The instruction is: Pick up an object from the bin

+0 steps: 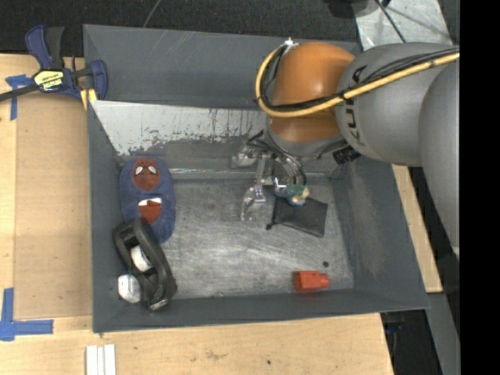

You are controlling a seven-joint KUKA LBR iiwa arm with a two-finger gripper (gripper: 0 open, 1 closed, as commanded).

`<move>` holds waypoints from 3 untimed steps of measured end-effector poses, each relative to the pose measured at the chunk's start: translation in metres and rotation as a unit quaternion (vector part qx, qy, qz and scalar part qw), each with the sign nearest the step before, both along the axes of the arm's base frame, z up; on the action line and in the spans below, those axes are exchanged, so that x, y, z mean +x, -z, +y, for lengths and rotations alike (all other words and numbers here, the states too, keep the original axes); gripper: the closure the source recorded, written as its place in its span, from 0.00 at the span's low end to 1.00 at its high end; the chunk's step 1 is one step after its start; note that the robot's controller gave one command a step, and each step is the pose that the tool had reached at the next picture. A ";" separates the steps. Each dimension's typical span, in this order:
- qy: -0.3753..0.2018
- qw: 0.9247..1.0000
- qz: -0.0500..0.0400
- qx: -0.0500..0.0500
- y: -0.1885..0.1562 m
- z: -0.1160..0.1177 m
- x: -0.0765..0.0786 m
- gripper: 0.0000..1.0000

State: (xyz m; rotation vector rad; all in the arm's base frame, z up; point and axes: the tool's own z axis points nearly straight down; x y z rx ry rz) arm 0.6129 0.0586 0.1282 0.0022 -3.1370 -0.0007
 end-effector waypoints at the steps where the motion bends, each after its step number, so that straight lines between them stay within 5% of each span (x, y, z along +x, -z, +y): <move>1: -0.057 0.998 -0.009 -0.001 -0.112 -0.048 0.012 0.00; 2: -0.237 0.972 -0.001 0.001 0.007 -0.116 -0.004 0.00; 3: -0.213 0.977 -0.012 0.000 0.055 -0.115 0.000 0.00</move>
Offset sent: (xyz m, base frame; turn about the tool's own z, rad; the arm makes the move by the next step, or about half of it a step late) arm 0.0089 -0.0444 0.1055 -0.1168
